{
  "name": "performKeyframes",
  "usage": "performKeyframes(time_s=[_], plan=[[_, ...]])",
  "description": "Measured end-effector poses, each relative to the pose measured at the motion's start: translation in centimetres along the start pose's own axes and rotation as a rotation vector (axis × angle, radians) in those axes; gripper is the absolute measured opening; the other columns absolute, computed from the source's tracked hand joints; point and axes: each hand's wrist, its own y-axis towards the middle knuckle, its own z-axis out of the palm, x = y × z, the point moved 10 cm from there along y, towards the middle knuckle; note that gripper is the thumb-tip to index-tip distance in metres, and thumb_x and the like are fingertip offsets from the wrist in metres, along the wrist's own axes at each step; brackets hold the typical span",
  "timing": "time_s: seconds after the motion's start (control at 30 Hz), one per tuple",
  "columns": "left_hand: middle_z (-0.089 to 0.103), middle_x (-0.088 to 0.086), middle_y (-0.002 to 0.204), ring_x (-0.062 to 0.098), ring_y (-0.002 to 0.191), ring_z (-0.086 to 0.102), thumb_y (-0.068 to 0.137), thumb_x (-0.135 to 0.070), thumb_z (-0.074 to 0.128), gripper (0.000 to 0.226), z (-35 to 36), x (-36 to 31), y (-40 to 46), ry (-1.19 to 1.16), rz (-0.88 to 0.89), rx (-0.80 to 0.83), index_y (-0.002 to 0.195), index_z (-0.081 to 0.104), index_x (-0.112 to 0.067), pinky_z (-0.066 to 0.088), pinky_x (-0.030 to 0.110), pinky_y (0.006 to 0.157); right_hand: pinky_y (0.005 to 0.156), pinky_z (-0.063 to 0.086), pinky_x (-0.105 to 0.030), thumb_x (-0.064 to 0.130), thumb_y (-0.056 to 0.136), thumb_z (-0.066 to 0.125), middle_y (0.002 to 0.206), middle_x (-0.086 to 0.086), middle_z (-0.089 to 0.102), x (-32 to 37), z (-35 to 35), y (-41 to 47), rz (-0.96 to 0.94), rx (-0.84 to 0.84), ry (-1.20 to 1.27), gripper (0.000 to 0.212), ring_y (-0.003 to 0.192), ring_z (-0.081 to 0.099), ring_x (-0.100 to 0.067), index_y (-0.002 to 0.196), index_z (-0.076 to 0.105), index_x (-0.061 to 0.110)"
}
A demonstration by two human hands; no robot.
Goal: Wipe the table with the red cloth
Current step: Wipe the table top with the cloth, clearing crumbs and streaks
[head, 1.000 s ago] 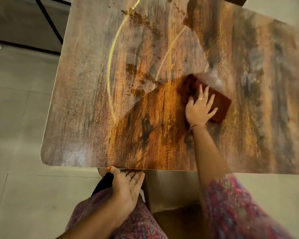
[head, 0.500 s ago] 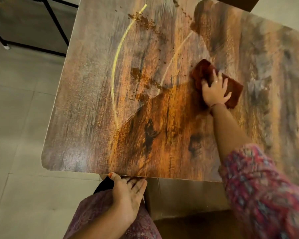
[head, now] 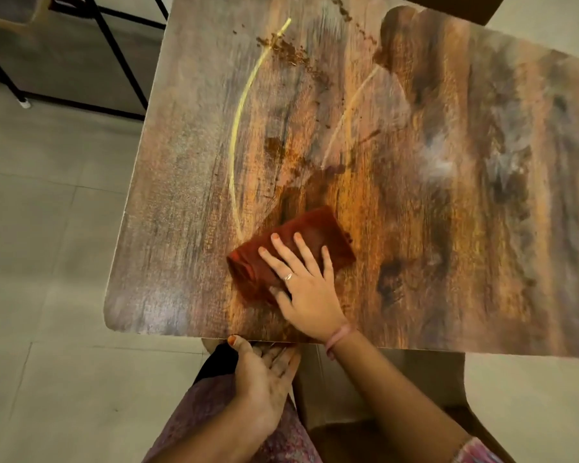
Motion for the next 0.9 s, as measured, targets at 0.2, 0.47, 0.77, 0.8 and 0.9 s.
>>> performKeyframes(time_s=[0.2, 0.47, 0.77, 0.8, 0.9], plan=[[0.046, 0.024, 0.138, 0.035, 0.111, 0.056, 0.089, -0.066, 0.025, 0.085, -0.2, -0.3, 0.1, 0.046, -0.015, 0.02, 0.144, 0.03, -0.002, 0.045, 0.043, 0.089, 0.113, 0.003, -0.056, 0.048, 0.091, 0.041, 0.157, 0.025, 0.009, -7.1, -3.6, 7.0, -0.035, 0.05, -0.02, 0.06, 0.146, 0.004, -0.01, 0.144, 0.013, 0.054], [0.051, 0.024, 0.131, 0.031, 0.09, 0.061, 0.089, -0.066, 0.026, 0.082, -0.6, -0.1, 0.1, 0.028, 0.009, 0.004, 0.138, 0.036, 0.0, 0.047, 0.041, 0.083, 0.114, -0.001, -0.061, 0.041, 0.095, 0.042, 0.159, 0.012, 0.013, -16.3, -9.3, 17.2, 0.608, -0.209, 0.184, 0.057, 0.147, 0.002, -0.021, 0.148, 0.023, 0.04], [0.053, 0.019, 0.131, 0.031, 0.101, 0.06, 0.086, -0.067, 0.027, 0.081, -0.1, -0.2, -0.2, 0.001, 0.038, -0.011, 0.139, 0.041, -0.007, 0.047, 0.042, 0.084, 0.113, -0.002, -0.052, 0.036, 0.087, 0.042, 0.159, 0.017, 0.01, 3.3, 1.0, -0.4, -0.177, 0.09, 0.014, 0.065, 0.148, -0.001, -0.014, 0.147, 0.019, 0.045], [0.052, 0.019, 0.132, 0.032, 0.106, 0.059, 0.086, -0.067, 0.028, 0.082, -0.1, -0.2, -0.3, -0.001, 0.04, -0.015, 0.139, 0.041, -0.007, 0.046, 0.043, 0.087, 0.112, -0.002, -0.052, 0.037, 0.087, 0.043, 0.159, 0.018, 0.01, 3.2, 0.9, -0.1, -0.181, 0.104, 0.018, 0.066, 0.148, 0.0, -0.013, 0.147, 0.018, 0.047], [0.048, 0.021, 0.136, 0.031, 0.103, 0.058, 0.086, -0.067, 0.027, 0.083, -0.2, -0.2, -0.4, 0.012, 0.039, -0.035, 0.14, 0.036, -0.005, 0.045, 0.042, 0.09, 0.112, 0.001, -0.052, 0.04, 0.088, 0.046, 0.158, 0.02, 0.011, 2.6, -0.5, 4.2, -0.162, 0.082, 0.001, 0.065, 0.147, 0.003, -0.012, 0.146, 0.018, 0.049]])
